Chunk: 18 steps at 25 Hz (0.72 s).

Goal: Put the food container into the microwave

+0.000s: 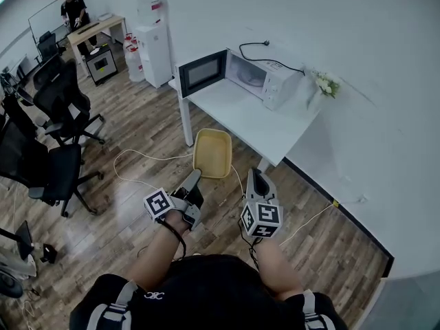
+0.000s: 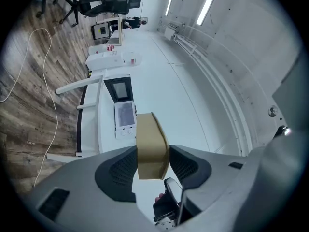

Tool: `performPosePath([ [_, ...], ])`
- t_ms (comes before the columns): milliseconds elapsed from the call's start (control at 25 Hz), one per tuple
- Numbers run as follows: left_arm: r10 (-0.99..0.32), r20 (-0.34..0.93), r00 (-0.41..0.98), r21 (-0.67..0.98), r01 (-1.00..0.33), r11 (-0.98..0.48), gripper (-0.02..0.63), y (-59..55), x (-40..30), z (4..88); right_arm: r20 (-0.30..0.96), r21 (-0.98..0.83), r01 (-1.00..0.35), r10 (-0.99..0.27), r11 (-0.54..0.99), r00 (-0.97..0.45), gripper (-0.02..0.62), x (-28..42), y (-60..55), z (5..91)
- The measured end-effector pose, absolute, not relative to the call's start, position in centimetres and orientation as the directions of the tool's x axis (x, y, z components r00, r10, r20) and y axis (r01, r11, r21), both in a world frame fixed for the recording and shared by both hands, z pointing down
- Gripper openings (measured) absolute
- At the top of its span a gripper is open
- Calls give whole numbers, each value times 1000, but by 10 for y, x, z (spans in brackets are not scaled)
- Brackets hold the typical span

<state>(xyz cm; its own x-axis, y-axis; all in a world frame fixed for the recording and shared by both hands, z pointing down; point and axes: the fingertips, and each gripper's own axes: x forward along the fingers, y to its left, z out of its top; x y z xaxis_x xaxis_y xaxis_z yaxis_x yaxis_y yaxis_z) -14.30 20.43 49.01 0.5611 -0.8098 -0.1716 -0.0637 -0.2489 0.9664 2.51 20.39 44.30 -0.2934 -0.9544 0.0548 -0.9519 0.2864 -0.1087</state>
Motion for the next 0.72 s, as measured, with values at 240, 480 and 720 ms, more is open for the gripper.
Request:
performPosePath([
  [240,-800,-177,574,964,-62,-257,219,193,-178,495,47,-120,-955,-959,272,-280,5,-9,195,446],
  [480,-796,-194,573,964,-39,-263,219,180,-204,494,45,-92,-958,-960,273,-278,5,-37,185,445],
  [720,-795,-193,575,964,-41,-263,219,153,-213,497,41,-101,-960,-963,261,-266,5,-41,156,446],
])
